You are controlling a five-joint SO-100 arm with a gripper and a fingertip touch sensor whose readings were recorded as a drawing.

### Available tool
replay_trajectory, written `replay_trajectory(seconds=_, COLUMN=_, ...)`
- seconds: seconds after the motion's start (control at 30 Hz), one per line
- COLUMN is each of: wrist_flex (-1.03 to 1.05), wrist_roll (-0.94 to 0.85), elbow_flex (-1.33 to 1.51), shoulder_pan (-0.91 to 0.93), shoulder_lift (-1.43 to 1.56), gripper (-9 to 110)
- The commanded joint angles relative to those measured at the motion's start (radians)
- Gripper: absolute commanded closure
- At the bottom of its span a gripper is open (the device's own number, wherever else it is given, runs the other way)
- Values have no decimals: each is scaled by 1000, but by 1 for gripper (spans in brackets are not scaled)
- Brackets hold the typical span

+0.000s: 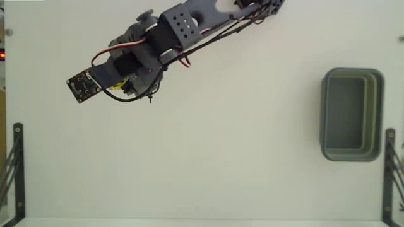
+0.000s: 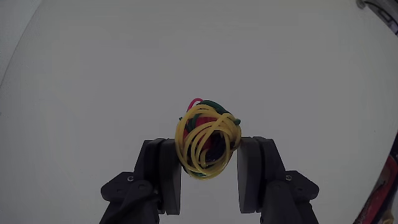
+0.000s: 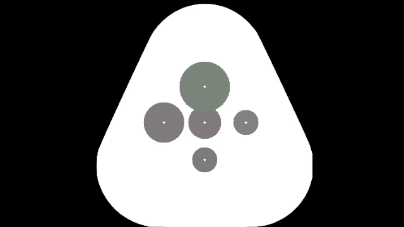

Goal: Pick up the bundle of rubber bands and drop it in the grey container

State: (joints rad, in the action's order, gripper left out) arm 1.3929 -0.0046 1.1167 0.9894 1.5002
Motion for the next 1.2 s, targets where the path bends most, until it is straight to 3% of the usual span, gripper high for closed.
replay_trajectory(seconds=0.0, wrist_flex=16, wrist_roll=5, elbow_flex=-41, shoulder_pan=4, shoulder_lift=35, gripper=48)
replay_trajectory(seconds=0.57, wrist_flex=18, wrist_roll=5, elbow_flex=-31, shoulder_pan=-200, shoulder_lift=46, gripper=48)
replay_trajectory(seconds=1.17, wrist_flex=23, wrist_roll=5, elbow_flex=-12, shoulder_pan=-640, shoulder_lift=70, gripper=48)
